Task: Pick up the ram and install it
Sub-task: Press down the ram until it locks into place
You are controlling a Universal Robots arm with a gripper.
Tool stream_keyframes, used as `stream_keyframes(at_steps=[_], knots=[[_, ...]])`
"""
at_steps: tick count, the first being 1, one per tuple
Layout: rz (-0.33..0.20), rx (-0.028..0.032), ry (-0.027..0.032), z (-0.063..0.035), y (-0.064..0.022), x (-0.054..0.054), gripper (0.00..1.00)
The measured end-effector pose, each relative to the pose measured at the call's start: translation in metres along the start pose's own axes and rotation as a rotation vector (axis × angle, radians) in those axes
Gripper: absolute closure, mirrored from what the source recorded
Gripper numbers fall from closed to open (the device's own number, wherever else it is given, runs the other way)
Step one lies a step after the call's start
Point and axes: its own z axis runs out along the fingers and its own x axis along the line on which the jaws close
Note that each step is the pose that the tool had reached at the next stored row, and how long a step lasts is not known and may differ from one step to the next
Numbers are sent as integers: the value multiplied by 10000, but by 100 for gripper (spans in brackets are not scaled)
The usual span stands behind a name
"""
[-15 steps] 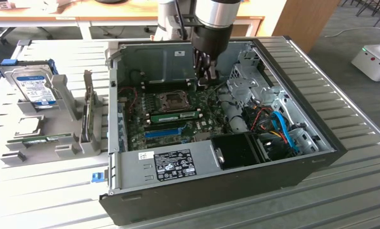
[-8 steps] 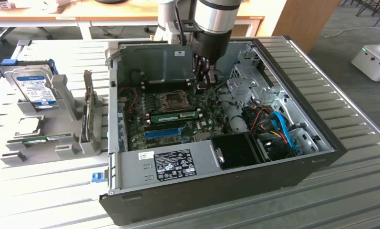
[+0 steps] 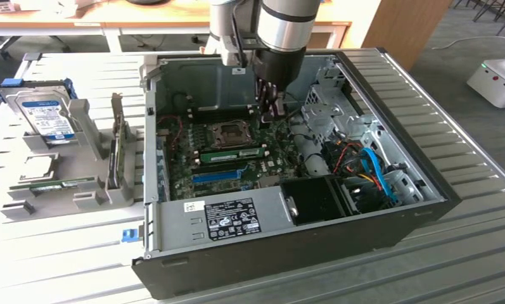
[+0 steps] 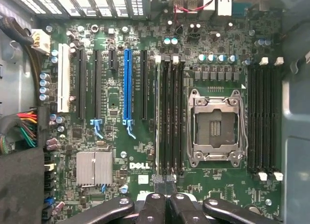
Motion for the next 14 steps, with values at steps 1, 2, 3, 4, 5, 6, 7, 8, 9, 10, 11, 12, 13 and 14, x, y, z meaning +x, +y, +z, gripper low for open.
stream_keyframes(at_steps=[1,2,3,4,5,6,7,8,9,10,11,12,13,14], knots=[[0,0,-1,12,0,0,89],[0,0,-1,25,0,0,89],[0,0,-1,36,-1,0,89],[0,0,0,48,-1,1,89],[0,0,0,59,-1,1,89],[1,0,-1,71,-1,1,89],[0,0,-1,82,-2,1,89],[0,0,0,93,-2,1,89],[1,0,-1,103,-2,2,89],[0,0,-1,114,-2,2,89],[1,0,0,123,-2,2,89],[0,0,0,133,-2,2,89],[1,-1,0,143,-3,2,89],[0,0,0,154,-3,3,89]])
